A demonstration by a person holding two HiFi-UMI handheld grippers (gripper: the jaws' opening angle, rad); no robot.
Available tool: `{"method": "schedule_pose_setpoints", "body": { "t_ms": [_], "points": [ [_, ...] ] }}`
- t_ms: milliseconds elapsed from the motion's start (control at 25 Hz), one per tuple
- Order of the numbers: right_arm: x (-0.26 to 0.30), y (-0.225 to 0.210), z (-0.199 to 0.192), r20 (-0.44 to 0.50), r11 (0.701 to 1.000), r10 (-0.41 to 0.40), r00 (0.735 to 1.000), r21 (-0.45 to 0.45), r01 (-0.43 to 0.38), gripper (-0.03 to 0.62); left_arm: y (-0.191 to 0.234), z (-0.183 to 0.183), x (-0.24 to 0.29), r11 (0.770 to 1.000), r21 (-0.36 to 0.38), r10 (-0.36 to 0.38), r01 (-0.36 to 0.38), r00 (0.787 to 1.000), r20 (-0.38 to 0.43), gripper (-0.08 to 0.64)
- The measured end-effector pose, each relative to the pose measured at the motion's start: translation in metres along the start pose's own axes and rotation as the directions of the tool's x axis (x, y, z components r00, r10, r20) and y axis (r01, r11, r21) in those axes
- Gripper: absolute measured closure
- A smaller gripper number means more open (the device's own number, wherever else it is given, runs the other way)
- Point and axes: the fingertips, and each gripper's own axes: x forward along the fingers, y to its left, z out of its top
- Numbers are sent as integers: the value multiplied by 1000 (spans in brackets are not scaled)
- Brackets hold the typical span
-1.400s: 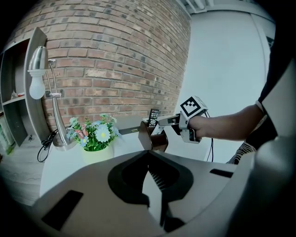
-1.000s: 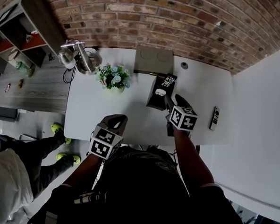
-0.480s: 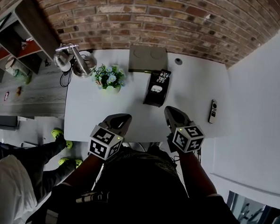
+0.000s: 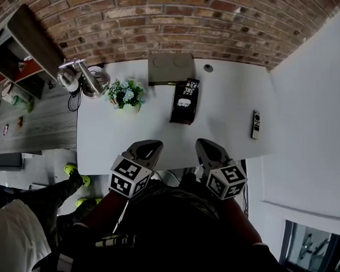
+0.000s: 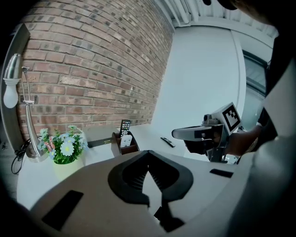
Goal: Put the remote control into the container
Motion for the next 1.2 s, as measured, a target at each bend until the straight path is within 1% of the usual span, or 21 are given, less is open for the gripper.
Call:
{"method": "schedule_pose_setpoints", "body": {
  "t_ms": [80, 160, 240, 320, 520, 640, 800, 1000, 1200],
  "points": [
    [-6, 0, -2, 4, 1000, -6, 1000, 15, 6, 584, -5, -2, 2, 1000, 12, -14, 14, 1000, -7, 555],
    [-10, -4, -5, 0, 999, -38, 999, 6, 38, 583, -7, -2, 5, 1000, 22, -20, 21, 1000, -14, 555],
    [-14, -12, -10, -15, 997, -75, 997, -9, 75, 583, -8, -2, 7, 1000, 24, -16, 16, 1000, -14, 555],
    [-15, -16, -15, -25, 997, -83, 996, 2, 83, 583, -8, -2, 5, 1000, 24, -4, 4, 1000, -10, 555],
    [-7, -19, -13, -20, 998, -54, 998, 37, 55, 583, -1, -2, -1, 999, 21, 37, -36, 999, -5, 555],
    [-3, -19, -11, -28, 999, -28, 999, 23, 28, 583, 0, -2, -1, 998, 21, 58, -57, 998, -4, 555],
    [-4, -20, -10, -40, 1000, -6, 999, 0, 6, 583, -10, 0, 6, 997, 48, 64, -64, 998, -9, 555],
    [-9, -27, -19, -68, 1000, 17, 998, 4, -17, 583, -17, -3, 13, 997, 21, 73, -72, 997, -19, 555],
    [-14, -40, -20, -67, 999, 32, 997, 13, -31, 583, -23, 0, 21, 995, 23, 98, -97, 995, -24, 555]
  ]
}}
